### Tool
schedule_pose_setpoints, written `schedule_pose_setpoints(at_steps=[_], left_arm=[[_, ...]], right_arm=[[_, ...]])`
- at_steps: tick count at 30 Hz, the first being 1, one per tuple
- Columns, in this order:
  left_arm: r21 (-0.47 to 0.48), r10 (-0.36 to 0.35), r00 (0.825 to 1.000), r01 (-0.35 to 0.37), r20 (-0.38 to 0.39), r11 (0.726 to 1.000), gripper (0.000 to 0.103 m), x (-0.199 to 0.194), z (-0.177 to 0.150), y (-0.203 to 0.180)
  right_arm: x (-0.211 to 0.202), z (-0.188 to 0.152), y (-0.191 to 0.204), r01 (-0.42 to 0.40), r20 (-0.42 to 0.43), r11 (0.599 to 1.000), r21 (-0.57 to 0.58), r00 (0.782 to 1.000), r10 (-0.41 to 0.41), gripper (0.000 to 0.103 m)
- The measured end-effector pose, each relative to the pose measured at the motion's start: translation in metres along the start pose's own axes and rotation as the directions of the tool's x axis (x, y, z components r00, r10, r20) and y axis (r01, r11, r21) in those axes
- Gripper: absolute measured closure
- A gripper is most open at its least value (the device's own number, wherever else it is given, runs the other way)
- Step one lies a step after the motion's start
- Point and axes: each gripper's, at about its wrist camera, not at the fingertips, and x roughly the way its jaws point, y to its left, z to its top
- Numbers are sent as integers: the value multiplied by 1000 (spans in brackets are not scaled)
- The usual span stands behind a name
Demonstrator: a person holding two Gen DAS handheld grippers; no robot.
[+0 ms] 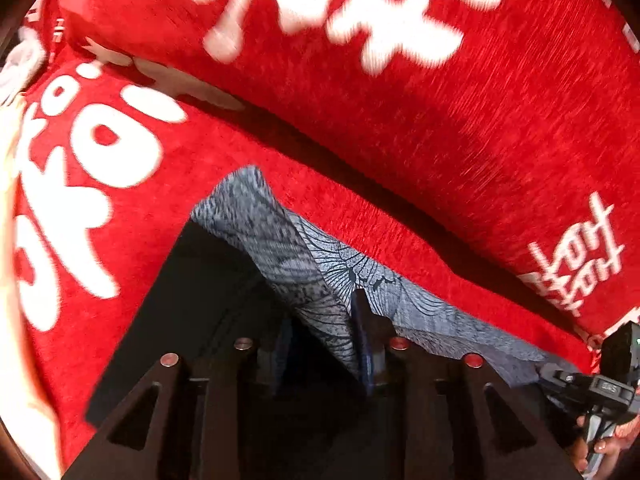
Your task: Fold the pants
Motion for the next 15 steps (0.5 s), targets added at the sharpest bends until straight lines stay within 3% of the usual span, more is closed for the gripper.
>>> schedule_pose_setpoints(at_steps=[2,4,6,8,11,13,14,15], left_arm=[[-5,60,996,-59,63,998,32,-31,-2,5],[36,85,992,-89,95,995,32,-51,-6,3],[84,92,993,-98,71,992,32,-49,-11,-2],[132,128,991,-131,34,983,32,-26,-14,-13],[142,172,985,-170,-3,975,32,13,-17,-19],[162,239,970,-242,38,957,29,28,-20,-24],[184,255,965,-262,60,947,26,30,-20,-29],[207,275,959,-282,62,937,26,32,-21,-32]], right_arm=[[-19,-11,15,-5,40,999,-41,999,7,23],[-36,-25,36,-39,72,995,-90,996,45,23],[-38,-37,52,-59,61,989,-138,996,68,24],[-21,-37,65,-32,18,981,-191,999,36,27],[20,-19,70,68,-24,963,-260,997,-77,30],[32,-5,56,173,-18,948,-266,983,-185,30],[31,1,51,170,-15,953,-250,984,-179,38],[19,8,45,137,13,968,-210,990,-137,39]])
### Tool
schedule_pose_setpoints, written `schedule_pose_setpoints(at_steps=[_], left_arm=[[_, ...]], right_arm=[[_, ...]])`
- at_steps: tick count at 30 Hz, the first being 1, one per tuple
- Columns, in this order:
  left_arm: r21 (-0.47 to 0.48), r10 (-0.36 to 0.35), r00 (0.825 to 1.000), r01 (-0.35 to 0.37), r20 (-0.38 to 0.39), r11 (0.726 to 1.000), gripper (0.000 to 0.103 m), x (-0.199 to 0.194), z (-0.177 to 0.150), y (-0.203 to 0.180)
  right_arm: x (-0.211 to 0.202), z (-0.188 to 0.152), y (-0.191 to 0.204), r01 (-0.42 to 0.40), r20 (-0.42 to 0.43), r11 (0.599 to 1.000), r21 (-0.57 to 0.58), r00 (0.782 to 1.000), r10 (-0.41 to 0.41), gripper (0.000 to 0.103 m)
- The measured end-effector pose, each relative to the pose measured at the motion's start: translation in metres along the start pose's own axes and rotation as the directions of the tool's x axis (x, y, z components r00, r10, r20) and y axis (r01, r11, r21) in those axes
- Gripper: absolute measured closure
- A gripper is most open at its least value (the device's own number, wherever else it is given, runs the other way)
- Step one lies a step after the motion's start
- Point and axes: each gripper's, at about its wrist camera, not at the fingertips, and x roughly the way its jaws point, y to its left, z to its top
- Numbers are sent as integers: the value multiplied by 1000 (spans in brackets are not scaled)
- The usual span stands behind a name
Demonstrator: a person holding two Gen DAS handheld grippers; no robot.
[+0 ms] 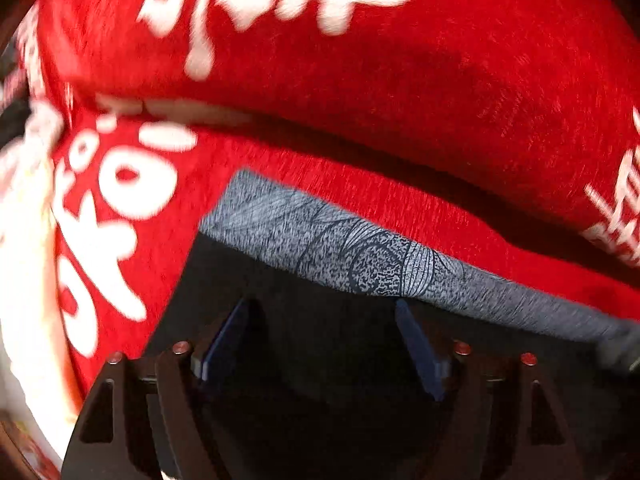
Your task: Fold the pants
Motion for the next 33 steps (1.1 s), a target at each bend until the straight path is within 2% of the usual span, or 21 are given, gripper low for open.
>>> schedule_pose_setpoints(at_steps=[3,6,11,14,17,18,21,22,24,25,27,28,29,30,31,33], left_arm=[[35,3,1000,-2,-20,999,26,-10,-3,-2],[92,-2,999,6,-40,996,26,-35,-19,-9],[204,-39,996,55,-79,977,26,-70,-58,-50],[251,-109,985,139,-131,958,26,-89,-89,-85],[307,-180,968,228,-177,924,26,-104,-115,-122],[326,-200,961,255,-193,910,26,-107,-123,-132],[402,-272,930,354,-247,845,26,-121,-148,-173],[432,-307,913,398,-267,809,26,-126,-157,-188],[470,-345,893,446,-289,762,26,-133,-170,-210],[494,-373,875,483,-310,723,26,-136,-180,-225],[520,-379,860,509,-342,685,26,-132,-187,-237],[526,-387,846,531,-365,664,26,-131,-192,-245],[528,-406,826,563,-391,636,26,-131,-201,-253],[534,-416,816,577,-402,618,26,-131,-207,-257],[551,-412,812,583,-412,598,26,-127,-214,-265],[568,-390,813,581,-431,583,26,-122,-224,-275]], right_arm=[[-50,2,-23,50,139,995,82,988,-61,37],[-99,-13,-49,27,208,989,144,977,-57,32],[-147,-68,-80,60,198,975,212,975,-103,31],[-162,-111,-94,71,186,962,264,975,-123,30],[-171,-156,-106,79,193,948,309,971,-144,30],[-176,-173,-110,89,187,939,332,970,-158,30],[-179,-214,-117,66,180,915,398,973,-148,30],[-177,-227,-119,63,176,905,420,973,-149,30],[-177,-261,-124,51,178,877,477,972,-154,30],[-178,-278,-126,40,188,863,504,970,-155,30],[-177,-308,-130,16,201,832,554,968,-152,30],[-175,-325,-133,2,207,814,581,967,-150,30],[-173,-345,-136,-17,217,794,607,965,-146,30],[-171,-360,-138,-33,233,781,624,961,-146,30],[-169,-373,-138,-55,255,769,637,956,-143,30],[-163,-393,-142,-111,297,743,660,947,-123,30]])
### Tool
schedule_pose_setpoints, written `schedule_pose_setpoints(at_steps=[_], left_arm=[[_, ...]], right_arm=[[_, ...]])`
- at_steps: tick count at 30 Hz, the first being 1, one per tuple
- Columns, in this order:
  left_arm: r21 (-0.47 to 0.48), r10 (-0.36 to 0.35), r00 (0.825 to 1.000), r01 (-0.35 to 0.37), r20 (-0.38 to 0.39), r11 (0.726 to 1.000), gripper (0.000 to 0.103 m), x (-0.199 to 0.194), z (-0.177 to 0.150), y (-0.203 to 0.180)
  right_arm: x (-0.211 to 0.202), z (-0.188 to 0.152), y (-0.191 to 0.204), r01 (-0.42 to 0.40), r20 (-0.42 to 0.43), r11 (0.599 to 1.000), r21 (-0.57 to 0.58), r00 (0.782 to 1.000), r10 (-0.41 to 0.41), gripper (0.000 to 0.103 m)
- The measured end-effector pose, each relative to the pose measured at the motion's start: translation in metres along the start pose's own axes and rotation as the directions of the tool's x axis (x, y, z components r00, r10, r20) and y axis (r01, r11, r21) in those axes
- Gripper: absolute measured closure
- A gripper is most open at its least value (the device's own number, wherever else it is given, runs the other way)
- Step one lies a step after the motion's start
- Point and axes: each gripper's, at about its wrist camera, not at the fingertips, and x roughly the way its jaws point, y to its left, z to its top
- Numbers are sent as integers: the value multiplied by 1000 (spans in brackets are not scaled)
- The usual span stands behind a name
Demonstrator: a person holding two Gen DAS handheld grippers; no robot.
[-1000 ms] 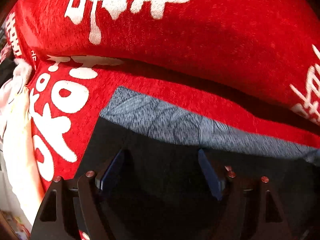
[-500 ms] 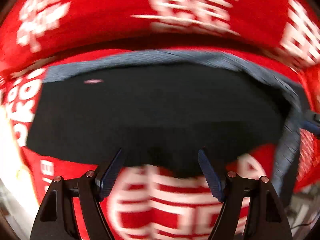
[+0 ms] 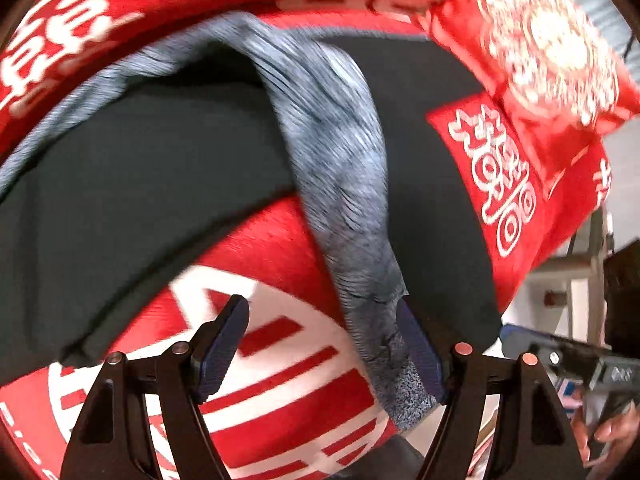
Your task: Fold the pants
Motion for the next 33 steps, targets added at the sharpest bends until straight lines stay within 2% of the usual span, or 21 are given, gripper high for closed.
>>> schedule_pose_setpoints(at_steps=[3,6,10,12,14,15,16,17,19,20,23,26,31,33], left_arm=[[7,-18,999,18,-33,1000,26,13,-4,-9],[44,-13,1000,14,-22,999,26,14,-7,-16],[63,-7,1000,8,-7,998,26,16,-10,-19],[67,-13,1000,13,-8,998,26,17,-9,-25],[45,-36,999,37,-15,998,27,18,-8,-27],[33,-49,999,49,-19,998,34,21,-6,-31],[21,-76,997,77,-26,997,48,22,-5,-33],[16,-81,996,82,-38,997,70,22,-4,-34],[-11,-88,995,87,-52,996,73,22,0,-36],[-36,-109,993,107,-49,994,84,17,4,-37],[-55,-134,991,133,-17,990,84,-2,19,-49],[-53,-142,989,144,37,988,84,-26,46,-65],[-61,-159,976,170,151,984,84,-52,117,-83],[-62,-150,968,165,200,984,84,-52,157,-87]], right_arm=[[6,-16,-22,-60,15,995,82,998,59,30],[11,-29,-41,-160,49,976,150,987,154,30],[31,-30,-58,-298,65,935,192,955,291,30],[38,-30,-63,-384,98,896,222,923,371,30],[40,-27,-65,-424,103,871,247,906,412,31],[40,-26,-66,-436,100,862,257,900,425,47],[41,-24,-66,-447,86,854,268,894,441,63],[39,-22,-67,-450,77,851,272,891,447,98],[32,-14,-57,-468,68,845,259,881,467,97],[26,-7,-49,-478,63,845,241,876,478,97],[1,15,-37,-508,56,838,200,860,508,97],[-29,53,-20,-538,53,831,140,843,536,97],[-74,138,0,-568,76,822,37,822,564,97],[-85,181,4,-557,95,830,-4,826,555,97]])
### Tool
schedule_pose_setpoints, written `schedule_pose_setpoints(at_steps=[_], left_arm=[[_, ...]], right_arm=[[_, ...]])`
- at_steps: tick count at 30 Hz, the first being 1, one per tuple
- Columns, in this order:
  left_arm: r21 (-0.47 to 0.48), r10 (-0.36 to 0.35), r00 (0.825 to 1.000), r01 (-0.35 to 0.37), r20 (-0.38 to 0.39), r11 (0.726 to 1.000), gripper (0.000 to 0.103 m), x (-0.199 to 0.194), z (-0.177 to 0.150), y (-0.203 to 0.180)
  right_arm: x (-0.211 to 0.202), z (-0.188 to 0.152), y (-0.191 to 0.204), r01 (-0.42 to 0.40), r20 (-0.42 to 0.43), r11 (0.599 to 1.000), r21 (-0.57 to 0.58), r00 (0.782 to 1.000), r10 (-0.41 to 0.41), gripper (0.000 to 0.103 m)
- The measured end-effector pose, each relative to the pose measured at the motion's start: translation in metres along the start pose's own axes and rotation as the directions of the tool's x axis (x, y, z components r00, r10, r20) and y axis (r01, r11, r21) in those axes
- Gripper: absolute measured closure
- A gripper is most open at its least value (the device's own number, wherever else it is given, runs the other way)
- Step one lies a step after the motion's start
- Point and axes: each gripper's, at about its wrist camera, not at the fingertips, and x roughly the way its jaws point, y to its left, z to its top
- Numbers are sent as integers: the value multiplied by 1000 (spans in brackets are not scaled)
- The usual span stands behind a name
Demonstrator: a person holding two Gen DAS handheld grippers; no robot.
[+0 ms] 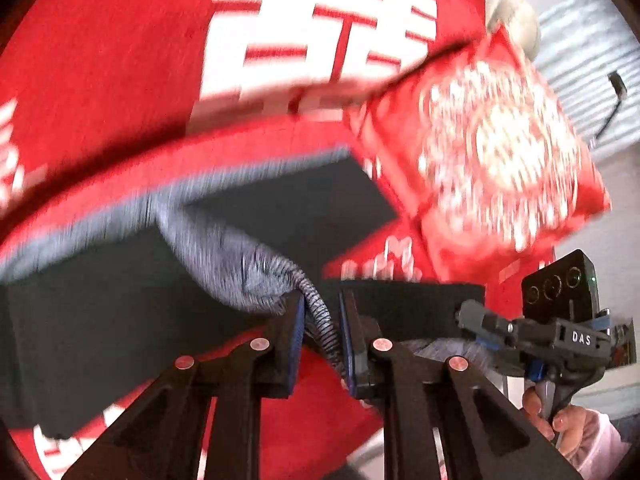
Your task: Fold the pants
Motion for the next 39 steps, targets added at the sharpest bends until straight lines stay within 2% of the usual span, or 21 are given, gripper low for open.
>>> schedule_pose_setpoints(at_steps=[3,5,7,8,9,12,13,16,17,18,19,20,22,28,30,31,32,35,39], left_arm=[[8,22,998,-23,55,1000,84,19,44,-5],[15,74,992,-75,102,997,84,35,70,-4],[7,134,986,-135,104,991,84,53,87,1],[0,179,979,-180,93,984,84,65,93,6],[-3,205,975,-206,82,979,84,70,95,11],[-29,266,963,-266,38,964,84,83,97,28],[-39,279,960,-278,33,960,84,82,95,33],[-45,334,942,-332,24,942,83,70,83,47],[-47,353,936,-351,20,935,71,66,80,52],[-53,363,932,-362,18,931,39,64,77,55],[-75,382,924,-379,31,922,27,56,71,61],[-92,398,916,-393,46,915,22,50,67,65],[-98,405,914,-400,29,911,22,47,61,71],[-147,460,887,-458,-23,876,22,54,41,79],[-147,482,875,-482,-33,864,22,60,36,78],[-150,482,875,-482,-42,863,22,67,34,78],[-151,479,877,-480,-47,864,22,72,32,78],[-125,499,864,-504,-70,854,22,90,24,77],[-110,492,866,-500,-89,859,22,103,17,73]], right_arm=[[6,58,8,54,4,997,-59,999,-53,97],[21,97,9,138,-19,983,-123,990,-141,97],[32,117,3,211,-40,960,-183,974,-222,95],[44,130,0,288,-48,932,-222,951,-305,94],[51,136,-3,330,-55,913,-238,934,-352,93],[74,151,-13,492,-83,817,-300,840,-536,93],[75,152,-15,504,-83,804,-315,829,-553,93],[75,148,-8,504,-65,784,-362,825,-561,93],[74,146,-5,506,-61,779,-371,823,-565,93],[74,146,-5,509,-62,776,-373,820,-568,93],[73,147,-5,510,-64,776,-372,820,-570,93],[72,147,-8,509,-66,779,-366,821,-567,93],[72,148,-8,509,-69,782,-359,822,-566,93],[69,156,-10,523,-59,807,-274,828,-557,92],[69,157,-18,567,-60,799,-202,807,-588,92],[69,157,-23,581,-59,796,-170,800,-597,92],[70,156,-29,590,-53,795,-136,797,-601,91],[71,156,-41,613,-46,787,-62,786,-616,90],[79,153,-45,645,-8,758,-93,761,-649,90]])
